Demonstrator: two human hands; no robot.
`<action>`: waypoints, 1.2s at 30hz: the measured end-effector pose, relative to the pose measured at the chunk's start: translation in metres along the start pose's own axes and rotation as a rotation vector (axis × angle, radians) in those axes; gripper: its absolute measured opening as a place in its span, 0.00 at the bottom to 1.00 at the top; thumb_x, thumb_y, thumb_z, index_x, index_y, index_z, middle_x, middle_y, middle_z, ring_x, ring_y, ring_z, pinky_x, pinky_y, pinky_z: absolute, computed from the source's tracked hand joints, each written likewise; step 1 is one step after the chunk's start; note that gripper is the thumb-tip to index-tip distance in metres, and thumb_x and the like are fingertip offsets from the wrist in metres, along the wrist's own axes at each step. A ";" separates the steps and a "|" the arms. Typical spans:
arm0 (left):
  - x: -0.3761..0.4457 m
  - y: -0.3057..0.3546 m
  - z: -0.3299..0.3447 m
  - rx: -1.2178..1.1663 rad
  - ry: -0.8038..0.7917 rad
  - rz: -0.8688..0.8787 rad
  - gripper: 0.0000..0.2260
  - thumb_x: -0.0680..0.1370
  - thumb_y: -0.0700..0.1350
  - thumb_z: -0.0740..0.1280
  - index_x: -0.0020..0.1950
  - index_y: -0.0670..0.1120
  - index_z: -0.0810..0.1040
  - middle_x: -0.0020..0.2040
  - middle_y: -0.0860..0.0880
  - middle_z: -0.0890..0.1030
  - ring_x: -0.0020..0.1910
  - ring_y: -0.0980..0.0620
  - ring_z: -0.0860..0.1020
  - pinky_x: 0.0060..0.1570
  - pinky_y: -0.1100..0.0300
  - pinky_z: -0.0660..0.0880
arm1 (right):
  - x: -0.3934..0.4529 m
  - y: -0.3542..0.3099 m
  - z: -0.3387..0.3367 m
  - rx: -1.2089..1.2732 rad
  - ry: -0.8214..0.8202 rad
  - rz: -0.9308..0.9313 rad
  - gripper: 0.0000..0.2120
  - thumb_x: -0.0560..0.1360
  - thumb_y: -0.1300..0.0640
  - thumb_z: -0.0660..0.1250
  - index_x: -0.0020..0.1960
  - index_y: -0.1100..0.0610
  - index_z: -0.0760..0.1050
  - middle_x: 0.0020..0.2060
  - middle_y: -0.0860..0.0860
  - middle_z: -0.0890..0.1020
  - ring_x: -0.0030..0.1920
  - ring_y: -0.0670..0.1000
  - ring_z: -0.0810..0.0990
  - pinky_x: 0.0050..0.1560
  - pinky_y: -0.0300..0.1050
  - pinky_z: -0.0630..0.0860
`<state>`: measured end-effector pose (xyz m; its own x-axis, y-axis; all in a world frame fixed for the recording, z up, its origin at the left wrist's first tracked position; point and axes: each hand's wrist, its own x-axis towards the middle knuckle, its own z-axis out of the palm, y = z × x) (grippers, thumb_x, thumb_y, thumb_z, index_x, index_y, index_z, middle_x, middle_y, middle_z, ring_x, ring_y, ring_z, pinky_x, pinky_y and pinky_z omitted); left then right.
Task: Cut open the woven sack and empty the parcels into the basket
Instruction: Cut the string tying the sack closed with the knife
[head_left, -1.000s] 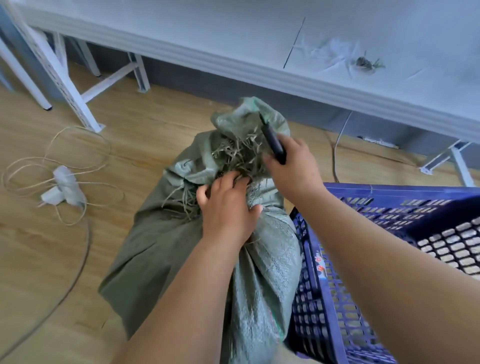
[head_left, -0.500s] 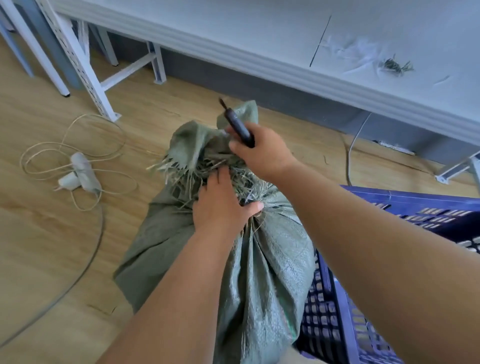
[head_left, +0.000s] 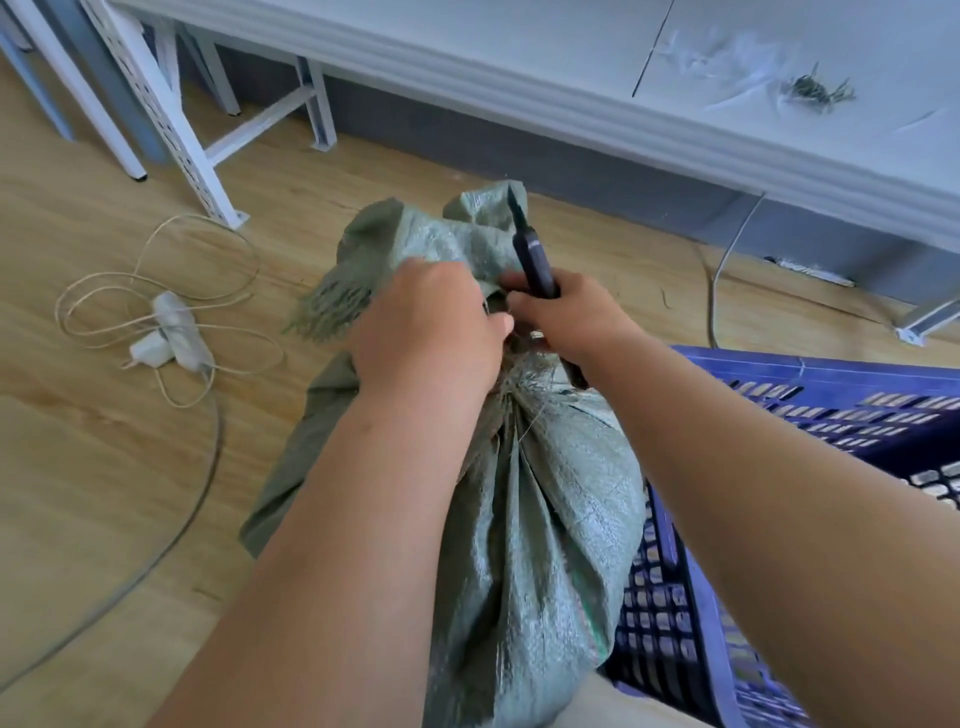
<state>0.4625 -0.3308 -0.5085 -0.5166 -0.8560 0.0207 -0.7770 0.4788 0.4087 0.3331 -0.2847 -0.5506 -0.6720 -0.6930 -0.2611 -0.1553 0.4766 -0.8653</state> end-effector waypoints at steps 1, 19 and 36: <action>-0.003 0.002 -0.006 -0.061 0.135 0.051 0.11 0.75 0.56 0.68 0.55 0.54 0.79 0.59 0.52 0.73 0.53 0.47 0.76 0.42 0.54 0.70 | 0.001 -0.001 -0.002 0.109 -0.027 0.051 0.11 0.77 0.59 0.67 0.59 0.53 0.79 0.52 0.57 0.83 0.48 0.54 0.81 0.55 0.52 0.80; 0.017 -0.047 0.052 -0.273 -0.473 0.076 0.38 0.75 0.46 0.70 0.79 0.54 0.52 0.79 0.54 0.50 0.77 0.51 0.53 0.73 0.54 0.54 | -0.032 0.034 -0.004 -0.180 -0.049 0.107 0.12 0.71 0.54 0.75 0.54 0.50 0.80 0.38 0.46 0.81 0.35 0.46 0.77 0.34 0.37 0.72; -0.011 -0.022 0.012 -0.438 -0.197 0.311 0.14 0.78 0.40 0.63 0.53 0.58 0.81 0.52 0.62 0.78 0.35 0.63 0.78 0.34 0.69 0.73 | -0.014 0.025 -0.006 0.009 0.074 0.260 0.07 0.75 0.54 0.71 0.46 0.58 0.78 0.28 0.52 0.74 0.26 0.50 0.69 0.29 0.41 0.67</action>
<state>0.4811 -0.3295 -0.5281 -0.7871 -0.6151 0.0467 -0.3780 0.5408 0.7514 0.3344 -0.2598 -0.5663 -0.7394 -0.5065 -0.4436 0.0356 0.6285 -0.7770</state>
